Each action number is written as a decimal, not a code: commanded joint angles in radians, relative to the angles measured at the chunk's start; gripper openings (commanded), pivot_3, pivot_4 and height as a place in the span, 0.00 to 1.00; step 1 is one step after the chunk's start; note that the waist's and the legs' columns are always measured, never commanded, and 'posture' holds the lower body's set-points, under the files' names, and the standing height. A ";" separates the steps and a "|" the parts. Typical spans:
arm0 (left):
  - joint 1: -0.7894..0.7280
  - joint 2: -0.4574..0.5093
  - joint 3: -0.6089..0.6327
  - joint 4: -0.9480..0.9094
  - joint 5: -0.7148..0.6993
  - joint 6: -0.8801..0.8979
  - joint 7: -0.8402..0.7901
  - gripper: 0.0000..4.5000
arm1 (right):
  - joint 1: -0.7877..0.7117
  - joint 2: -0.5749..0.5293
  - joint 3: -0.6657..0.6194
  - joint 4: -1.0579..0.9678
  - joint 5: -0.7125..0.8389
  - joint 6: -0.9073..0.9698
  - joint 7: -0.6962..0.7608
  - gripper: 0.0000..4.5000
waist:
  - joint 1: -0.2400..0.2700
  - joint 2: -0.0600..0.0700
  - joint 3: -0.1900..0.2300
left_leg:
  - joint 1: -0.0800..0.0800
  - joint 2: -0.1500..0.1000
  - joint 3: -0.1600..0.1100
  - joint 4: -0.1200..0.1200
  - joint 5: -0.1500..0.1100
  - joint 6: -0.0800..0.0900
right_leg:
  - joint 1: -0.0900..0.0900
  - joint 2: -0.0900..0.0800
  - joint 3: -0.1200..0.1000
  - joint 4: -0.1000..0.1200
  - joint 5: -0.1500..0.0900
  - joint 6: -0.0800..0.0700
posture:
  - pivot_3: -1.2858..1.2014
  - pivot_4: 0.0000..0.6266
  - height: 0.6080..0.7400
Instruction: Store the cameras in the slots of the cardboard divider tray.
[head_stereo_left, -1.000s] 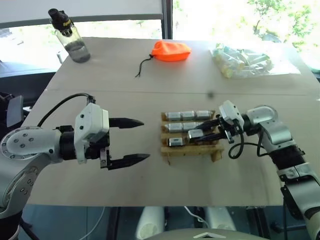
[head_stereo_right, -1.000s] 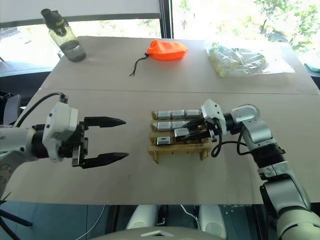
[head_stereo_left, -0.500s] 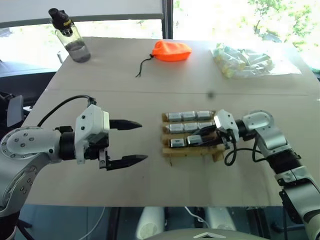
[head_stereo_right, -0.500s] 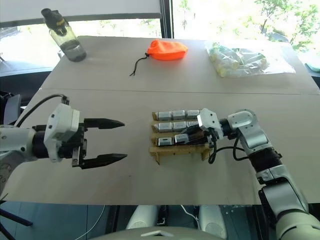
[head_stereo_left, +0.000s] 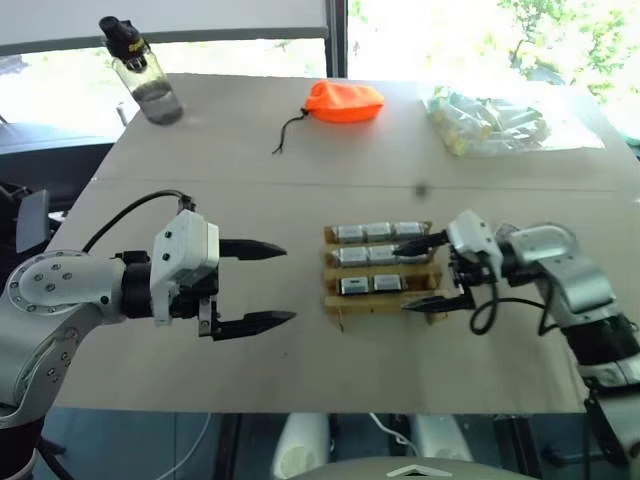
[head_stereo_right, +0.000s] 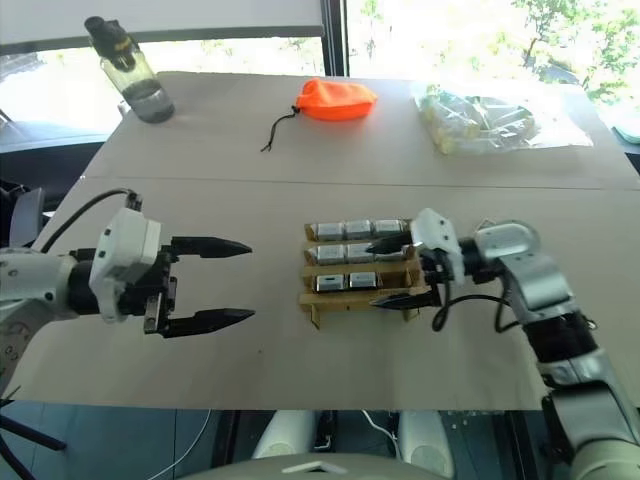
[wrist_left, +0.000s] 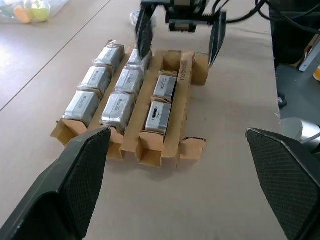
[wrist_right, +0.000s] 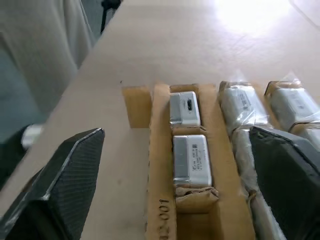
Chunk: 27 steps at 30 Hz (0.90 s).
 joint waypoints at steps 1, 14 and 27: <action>-0.039 0.003 -0.008 0.004 -0.011 -0.021 -0.010 1.00 | 0.016 -0.023 -0.166 -0.014 0.055 0.048 -0.142 0.99 | -0.001 0.000 0.000 | 0.000 0.000 0.000 0.000 0.000 0.000 | 0.000 0.000 0.000 0.000 0.000 0.000 | 0.52 0.24 0.89; -0.283 -0.041 -0.188 0.120 0.007 -0.024 -0.051 1.00 | 0.106 -0.123 -0.315 0.453 -0.162 -0.171 -0.368 0.99 | -0.013 0.000 0.000 | 0.002 0.000 0.003 -0.001 0.000 0.000 | 0.000 0.002 0.005 0.001 0.000 0.000 | 0.52 0.24 0.89; -0.351 -0.075 -0.179 0.131 -0.043 0.050 -0.014 1.00 | -0.141 -0.082 -0.217 0.963 -0.286 -0.389 -0.296 0.99 | -0.026 0.000 0.000 | 0.001 0.001 0.003 0.000 0.000 0.000 | 0.000 0.002 0.009 0.001 0.000 0.000 | 0.52 0.24 0.89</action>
